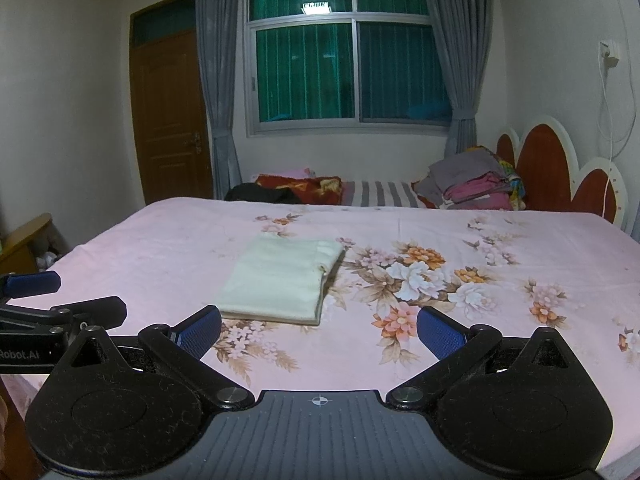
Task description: Fold small clothes
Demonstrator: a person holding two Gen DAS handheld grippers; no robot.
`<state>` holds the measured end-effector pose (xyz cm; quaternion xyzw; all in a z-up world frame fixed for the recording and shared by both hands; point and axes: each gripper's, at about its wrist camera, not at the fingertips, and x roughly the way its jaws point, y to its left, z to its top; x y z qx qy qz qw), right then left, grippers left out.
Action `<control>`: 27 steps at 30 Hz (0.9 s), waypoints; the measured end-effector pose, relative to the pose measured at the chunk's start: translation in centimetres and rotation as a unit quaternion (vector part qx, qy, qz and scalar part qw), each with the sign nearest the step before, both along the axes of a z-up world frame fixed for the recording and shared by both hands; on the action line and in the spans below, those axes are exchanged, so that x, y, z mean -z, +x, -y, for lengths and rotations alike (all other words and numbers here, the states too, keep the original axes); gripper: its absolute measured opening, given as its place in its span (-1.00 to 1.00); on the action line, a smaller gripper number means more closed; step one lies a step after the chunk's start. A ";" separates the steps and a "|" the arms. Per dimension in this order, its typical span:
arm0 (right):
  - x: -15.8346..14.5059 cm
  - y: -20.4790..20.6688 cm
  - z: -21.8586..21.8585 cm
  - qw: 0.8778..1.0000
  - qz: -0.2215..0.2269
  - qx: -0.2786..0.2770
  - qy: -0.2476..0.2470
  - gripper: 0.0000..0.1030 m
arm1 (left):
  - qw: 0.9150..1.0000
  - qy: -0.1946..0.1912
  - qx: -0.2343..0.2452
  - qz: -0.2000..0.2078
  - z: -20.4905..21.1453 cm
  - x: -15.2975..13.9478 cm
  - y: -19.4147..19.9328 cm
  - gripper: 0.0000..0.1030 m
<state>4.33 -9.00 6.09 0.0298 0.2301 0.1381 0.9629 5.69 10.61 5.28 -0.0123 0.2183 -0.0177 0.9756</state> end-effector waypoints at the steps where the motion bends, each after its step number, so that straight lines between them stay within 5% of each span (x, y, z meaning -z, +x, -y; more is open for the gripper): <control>1: 0.0 0.0 0.1 1.000 0.000 -0.001 0.000 0.99 | 1.000 0.000 0.000 0.000 0.0 0.0 0.0 0.99; 27: 0.4 -0.2 1.3 1.000 0.001 -0.006 -0.004 0.99 | 1.000 -0.001 -0.006 0.003 0.1 0.0 -0.3 0.99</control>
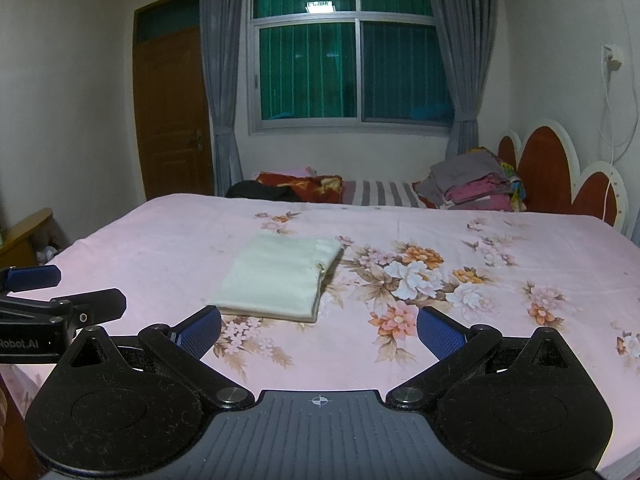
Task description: Fold small clothes
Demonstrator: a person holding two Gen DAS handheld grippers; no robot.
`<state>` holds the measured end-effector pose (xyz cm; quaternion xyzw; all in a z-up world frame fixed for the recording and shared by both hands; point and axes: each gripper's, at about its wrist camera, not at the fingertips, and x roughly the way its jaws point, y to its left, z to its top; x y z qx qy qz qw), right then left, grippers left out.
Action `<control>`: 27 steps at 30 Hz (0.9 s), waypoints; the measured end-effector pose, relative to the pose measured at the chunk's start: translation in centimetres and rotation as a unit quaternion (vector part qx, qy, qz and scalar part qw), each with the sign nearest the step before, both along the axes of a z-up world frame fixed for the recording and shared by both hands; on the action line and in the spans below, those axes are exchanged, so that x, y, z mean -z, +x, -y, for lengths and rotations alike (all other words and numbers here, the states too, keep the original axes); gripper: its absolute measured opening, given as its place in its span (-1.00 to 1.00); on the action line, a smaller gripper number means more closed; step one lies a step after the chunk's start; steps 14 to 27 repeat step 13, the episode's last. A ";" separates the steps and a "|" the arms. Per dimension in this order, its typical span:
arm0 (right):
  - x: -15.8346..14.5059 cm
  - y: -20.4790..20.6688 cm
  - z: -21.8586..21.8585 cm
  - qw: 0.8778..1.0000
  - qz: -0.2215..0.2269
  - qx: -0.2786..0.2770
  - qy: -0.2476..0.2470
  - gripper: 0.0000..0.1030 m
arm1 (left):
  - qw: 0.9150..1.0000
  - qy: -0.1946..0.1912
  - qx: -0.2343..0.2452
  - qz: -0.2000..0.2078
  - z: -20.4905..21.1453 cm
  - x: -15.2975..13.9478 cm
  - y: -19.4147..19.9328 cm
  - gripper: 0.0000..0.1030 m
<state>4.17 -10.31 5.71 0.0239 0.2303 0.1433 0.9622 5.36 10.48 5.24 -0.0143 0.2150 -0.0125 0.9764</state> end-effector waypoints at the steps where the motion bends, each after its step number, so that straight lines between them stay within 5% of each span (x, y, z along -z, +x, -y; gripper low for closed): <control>1: 0.0 0.0 0.2 1.000 0.000 -0.001 0.000 0.99 | 1.000 0.000 0.001 0.000 0.0 0.0 0.0 0.99; 27: 0.1 0.1 1.2 1.000 0.003 -0.007 0.000 0.99 | 1.000 -0.006 -0.006 -0.006 0.3 -0.2 0.2 0.99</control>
